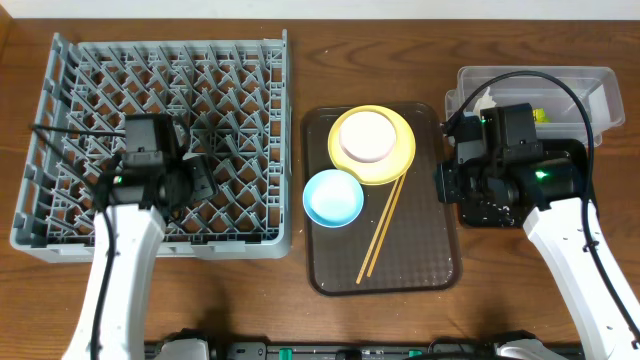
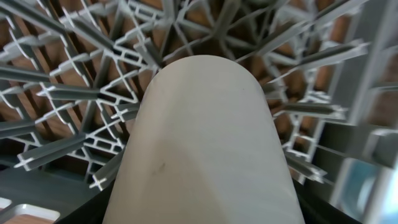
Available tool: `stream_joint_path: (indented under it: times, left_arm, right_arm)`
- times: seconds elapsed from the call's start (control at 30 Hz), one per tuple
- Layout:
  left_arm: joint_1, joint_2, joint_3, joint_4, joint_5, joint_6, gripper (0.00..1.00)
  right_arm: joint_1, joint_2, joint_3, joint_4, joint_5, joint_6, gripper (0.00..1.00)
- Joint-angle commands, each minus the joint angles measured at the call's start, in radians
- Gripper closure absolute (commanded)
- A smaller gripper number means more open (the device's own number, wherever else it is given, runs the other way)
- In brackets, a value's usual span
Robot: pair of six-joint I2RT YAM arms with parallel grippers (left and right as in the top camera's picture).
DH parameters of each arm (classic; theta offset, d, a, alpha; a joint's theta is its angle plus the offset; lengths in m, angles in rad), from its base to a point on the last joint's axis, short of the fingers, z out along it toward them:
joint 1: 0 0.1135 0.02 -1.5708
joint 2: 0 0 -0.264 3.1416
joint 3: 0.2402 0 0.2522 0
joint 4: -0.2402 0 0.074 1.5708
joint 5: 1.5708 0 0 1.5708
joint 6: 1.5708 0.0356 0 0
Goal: Sort waste into correct bins and load items into the dishwasher rack
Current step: 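Lower the white cup into the grey rack with the left gripper and release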
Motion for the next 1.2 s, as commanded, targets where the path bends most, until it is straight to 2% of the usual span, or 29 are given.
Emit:
stream_joint_path:
  times: [0.0,0.13,0.2,0.23,0.27,0.37,0.4,0.5,0.63,0.67,0.87,0.93,1.0,1.1,1.17]
  left_arm:
    - [0.004,0.062,0.018,-0.004,-0.035,0.016,0.56]
    - [0.004,0.122,0.018,-0.004,-0.034,0.016,0.56]
    - [0.004,0.148,0.018,-0.009,-0.031,0.016,0.56]
    - [0.004,0.157,0.018,-0.012,-0.031,0.016,0.55]
    - [0.004,0.167,0.018,-0.016,-0.031,0.016,0.5]
    - [0.004,0.191,0.018,-0.026,-0.031,0.016,0.27]
    - [0.004,0.195,0.018,-0.027,-0.031,0.016,0.24]
    - [0.004,0.194,0.018,-0.03,-0.031,0.016,0.17]
    - [0.004,0.177,0.018,-0.03,-0.031,0.016,0.11]
    - [0.004,0.17,0.019,-0.03,-0.031,0.016,0.11]
    - [0.004,0.066,0.019,-0.029,-0.023,0.016,0.11]
    - [0.004,0.017,0.019,-0.03,-0.019,0.016,0.11]
    - [0.004,-0.029,0.019,-0.028,0.029,0.016,0.11]
    - [-0.005,-0.091,0.019,-0.01,0.175,0.016,0.12]
    - [-0.027,-0.108,0.019,0.003,0.215,0.016,0.12]
  right_arm:
    - [-0.005,-0.004,0.021,-0.001,0.032,-0.016,0.94]
    - [-0.005,-0.004,0.021,-0.001,0.032,-0.016,0.93]
    - [-0.005,-0.004,0.021,-0.001,0.032,-0.016,0.88]
    - [-0.005,-0.004,0.021,-0.002,0.032,-0.016,0.81]
    - [-0.005,-0.004,0.021,-0.002,0.03,-0.016,0.75]
    - [-0.005,-0.004,0.021,0.0,0.016,-0.016,0.48]
    - [-0.005,-0.004,0.021,0.0,0.016,-0.016,0.41]
    - [-0.005,-0.004,0.021,0.0,0.016,-0.016,0.29]
    - [-0.005,-0.004,0.021,0.005,0.015,-0.016,0.24]
    - [-0.005,-0.004,0.021,0.007,0.013,-0.016,0.25]
    - [-0.005,-0.004,0.021,0.035,-0.038,-0.015,0.12]
    - [-0.005,-0.004,0.021,0.043,-0.047,-0.015,0.12]
    - [-0.005,-0.004,0.021,0.05,-0.048,-0.015,0.11]
    - [-0.005,-0.004,0.021,0.061,-0.047,-0.015,0.11]
    - [-0.005,-0.004,0.021,0.066,-0.047,-0.015,0.14]
